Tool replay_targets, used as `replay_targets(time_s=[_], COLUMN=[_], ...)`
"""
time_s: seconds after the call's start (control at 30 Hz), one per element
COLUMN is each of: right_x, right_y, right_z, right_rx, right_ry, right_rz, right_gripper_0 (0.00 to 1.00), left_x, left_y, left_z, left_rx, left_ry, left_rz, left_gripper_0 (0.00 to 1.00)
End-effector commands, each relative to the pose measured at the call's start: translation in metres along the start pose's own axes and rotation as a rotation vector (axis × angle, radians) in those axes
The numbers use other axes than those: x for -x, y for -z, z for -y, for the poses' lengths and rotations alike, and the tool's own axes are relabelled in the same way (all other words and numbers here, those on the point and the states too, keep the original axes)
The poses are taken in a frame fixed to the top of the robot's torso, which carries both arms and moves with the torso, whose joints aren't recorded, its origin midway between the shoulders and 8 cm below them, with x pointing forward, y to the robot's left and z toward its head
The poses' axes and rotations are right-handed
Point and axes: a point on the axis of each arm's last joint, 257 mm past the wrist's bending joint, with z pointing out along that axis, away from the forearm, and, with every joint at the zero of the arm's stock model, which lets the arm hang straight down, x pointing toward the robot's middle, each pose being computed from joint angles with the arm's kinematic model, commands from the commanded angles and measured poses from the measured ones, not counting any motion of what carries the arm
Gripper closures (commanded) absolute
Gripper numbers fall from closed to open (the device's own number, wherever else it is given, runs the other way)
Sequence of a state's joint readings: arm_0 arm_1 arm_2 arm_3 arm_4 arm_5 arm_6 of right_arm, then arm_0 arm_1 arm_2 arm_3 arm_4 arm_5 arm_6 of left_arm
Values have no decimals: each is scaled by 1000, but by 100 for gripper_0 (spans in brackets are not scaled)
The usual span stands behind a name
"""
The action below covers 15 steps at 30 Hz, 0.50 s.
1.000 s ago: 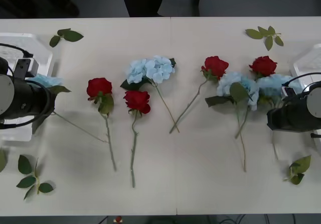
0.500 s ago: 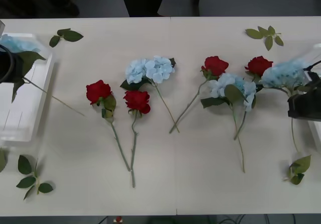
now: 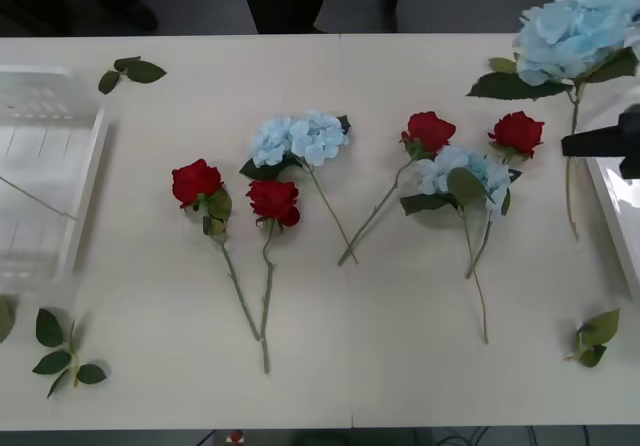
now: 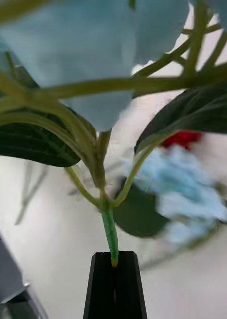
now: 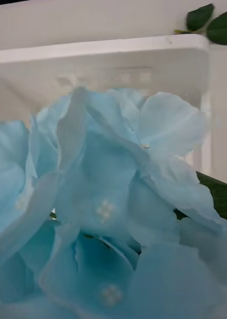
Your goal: Place the red flowers into the right box and the blue flowers into the left box. If a person shows an open palm, hand one flower to the person first, then continue sorting.
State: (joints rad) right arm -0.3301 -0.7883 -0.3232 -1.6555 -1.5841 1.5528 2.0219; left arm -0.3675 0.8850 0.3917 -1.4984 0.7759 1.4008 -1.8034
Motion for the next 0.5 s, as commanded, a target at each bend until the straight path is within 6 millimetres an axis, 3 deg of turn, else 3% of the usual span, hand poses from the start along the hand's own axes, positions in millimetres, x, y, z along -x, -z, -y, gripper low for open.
replay_targets(time_s=[0.03, 0.2, 0.37, 0.5], right_x=[47, 77, 94, 106], right_y=[-20, -30, -39, -55], right_z=[-66, -113, -144, -166], right_rx=[184, 323, 384, 413], right_ry=[228, 321, 339, 300], right_rz=[64, 151, 194, 225], right_gripper_0=[100, 100, 100, 100], left_x=[28, 16, 1, -4], left_y=[14, -12, -48, -59], left_z=[-43, -56, -48, -41], left_rx=[51, 39, 6, -16], left_ry=[-20, 6, 45, 63], left_rz=[64, 83, 94, 100], left_gripper_0=[100, 100, 100, 100])
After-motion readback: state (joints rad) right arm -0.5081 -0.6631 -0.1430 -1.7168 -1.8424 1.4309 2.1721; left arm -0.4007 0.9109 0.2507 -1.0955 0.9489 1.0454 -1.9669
